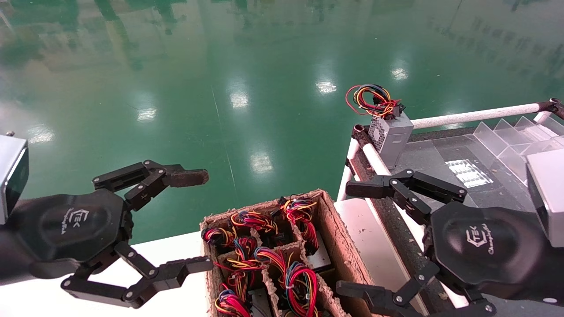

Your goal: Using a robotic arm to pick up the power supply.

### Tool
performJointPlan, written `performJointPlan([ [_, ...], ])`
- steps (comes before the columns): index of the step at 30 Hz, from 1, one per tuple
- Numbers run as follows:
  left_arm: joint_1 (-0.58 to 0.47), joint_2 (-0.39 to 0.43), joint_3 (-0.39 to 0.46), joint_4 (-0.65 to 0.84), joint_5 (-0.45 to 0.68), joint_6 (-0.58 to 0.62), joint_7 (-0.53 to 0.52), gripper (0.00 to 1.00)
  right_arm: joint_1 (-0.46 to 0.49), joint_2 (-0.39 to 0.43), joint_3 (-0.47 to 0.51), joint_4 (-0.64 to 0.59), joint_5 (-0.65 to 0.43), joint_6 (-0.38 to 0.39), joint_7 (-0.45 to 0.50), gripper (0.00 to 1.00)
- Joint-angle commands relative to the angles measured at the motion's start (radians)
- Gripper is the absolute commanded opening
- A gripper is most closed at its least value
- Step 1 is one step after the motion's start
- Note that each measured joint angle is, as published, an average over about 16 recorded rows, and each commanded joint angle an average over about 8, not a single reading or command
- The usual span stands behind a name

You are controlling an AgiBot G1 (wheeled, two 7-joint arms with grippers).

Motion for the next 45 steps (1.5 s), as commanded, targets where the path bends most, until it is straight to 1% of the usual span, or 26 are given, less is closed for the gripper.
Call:
performJointPlan([
  [1, 0.000, 0.000, 0.000, 0.000, 0.000, 0.000, 0.000, 0.68, 0.000, 0.000, 0.000, 0.000, 0.000, 0.000, 0.000, 1.00],
  [2, 0.000, 0.000, 0.000, 0.000, 0.000, 0.000, 0.000, 0.57, 0.000, 0.000, 0.000, 0.000, 0.000, 0.000, 0.000, 1.00],
  [3, 0.000, 0.000, 0.000, 0.000, 0.000, 0.000, 0.000, 0.49, 0.000, 0.000, 0.000, 0.000, 0.000, 0.000, 0.000, 1.00],
  [4, 0.000, 0.000, 0.000, 0.000, 0.000, 0.000, 0.000, 0.43, 0.000, 0.000, 0.000, 0.000, 0.000, 0.000, 0.000, 1.00],
  [7, 0.000, 0.000, 0.000, 0.000, 0.000, 0.000, 0.000, 0.05, 0.000, 0.000, 0.000, 0.000, 0.000, 0.000, 0.000, 1.00],
  [8, 0.000, 0.000, 0.000, 0.000, 0.000, 0.000, 0.000, 0.00, 0.000, 0.000, 0.000, 0.000, 0.000, 0.000, 0.000, 1.00],
  [45, 0.000, 0.000, 0.000, 0.000, 0.000, 0.000, 0.000, 0.00, 0.000, 0.000, 0.000, 0.000, 0.000, 0.000, 0.000, 1.00],
])
